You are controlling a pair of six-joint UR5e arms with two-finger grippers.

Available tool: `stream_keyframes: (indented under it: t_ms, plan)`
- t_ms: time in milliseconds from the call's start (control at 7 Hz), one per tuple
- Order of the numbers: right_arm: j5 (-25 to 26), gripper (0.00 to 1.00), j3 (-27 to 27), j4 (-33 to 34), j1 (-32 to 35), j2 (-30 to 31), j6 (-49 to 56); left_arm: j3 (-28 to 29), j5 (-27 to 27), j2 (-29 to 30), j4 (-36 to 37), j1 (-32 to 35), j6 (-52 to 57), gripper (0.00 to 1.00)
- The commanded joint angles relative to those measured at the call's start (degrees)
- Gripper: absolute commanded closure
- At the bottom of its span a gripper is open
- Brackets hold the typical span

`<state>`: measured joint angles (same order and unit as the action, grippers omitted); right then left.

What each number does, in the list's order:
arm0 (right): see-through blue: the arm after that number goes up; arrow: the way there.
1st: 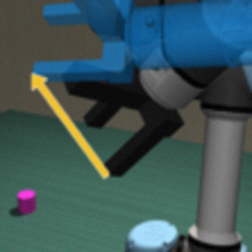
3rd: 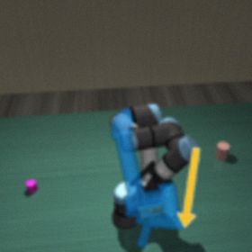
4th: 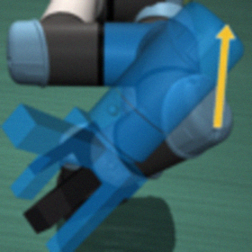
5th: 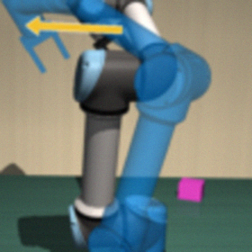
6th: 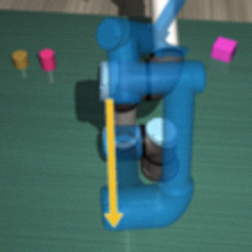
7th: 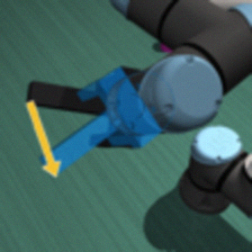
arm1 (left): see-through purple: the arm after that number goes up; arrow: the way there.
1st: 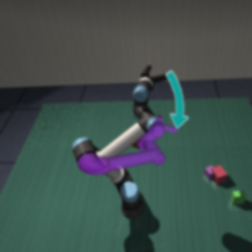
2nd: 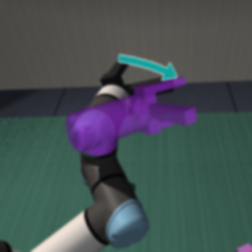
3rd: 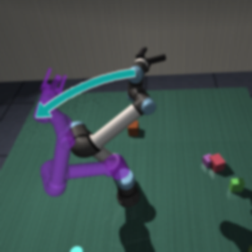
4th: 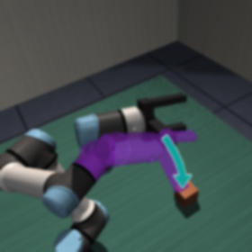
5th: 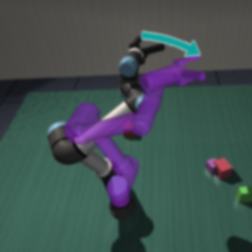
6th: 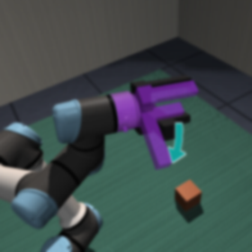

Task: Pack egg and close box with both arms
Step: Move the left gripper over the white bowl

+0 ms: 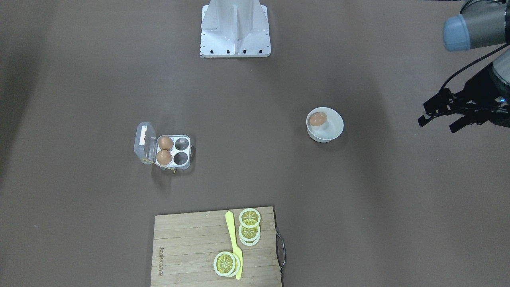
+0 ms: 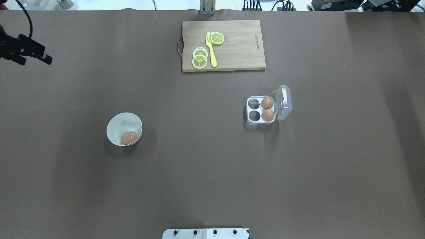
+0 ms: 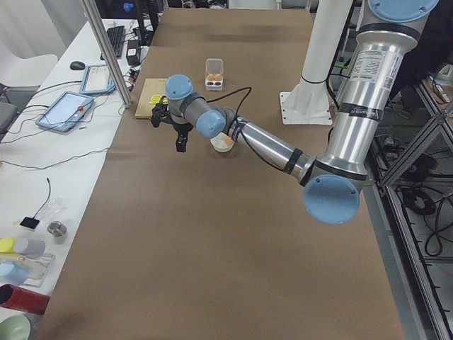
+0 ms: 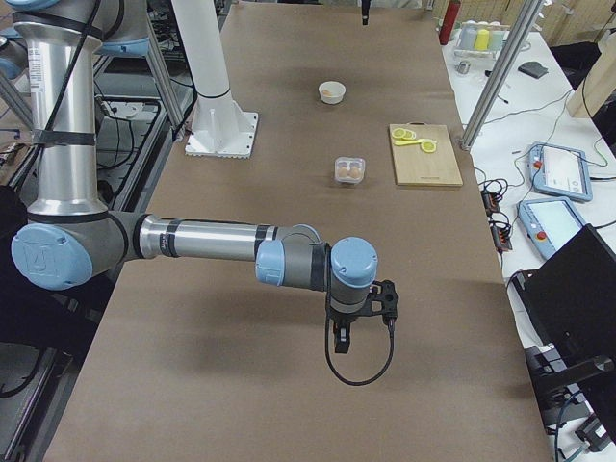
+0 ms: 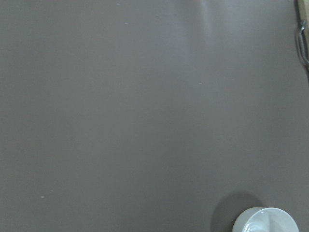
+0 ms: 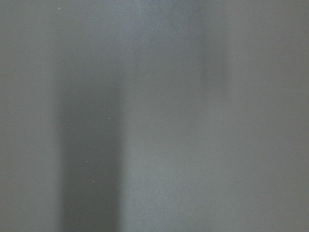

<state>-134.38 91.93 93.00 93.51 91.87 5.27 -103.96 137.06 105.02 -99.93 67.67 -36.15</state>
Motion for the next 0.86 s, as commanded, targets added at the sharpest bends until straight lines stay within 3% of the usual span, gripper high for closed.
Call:
stream_keyframes:
  t_ms: [0, 286, 714]
  plan:
    - [0.00, 0.00, 0.00, 0.08, 0.00, 0.06, 0.00, 0.16, -4.94, 3.60, -0.18, -6.04, -0.85, 0.02]
    - [0.00, 0.00, 0.00, 0.34, 0.18, 0.24, 0.00, 0.60, -8.62, 3.79, -4.54, -9.29, 0.46, 0.02]
    - [-0.27, 0.00, 0.09, 0.52, 0.09, -0.99, 0.00, 1.39, -15.58, 4.14, -5.62, -15.19, 0.47, 0.02]
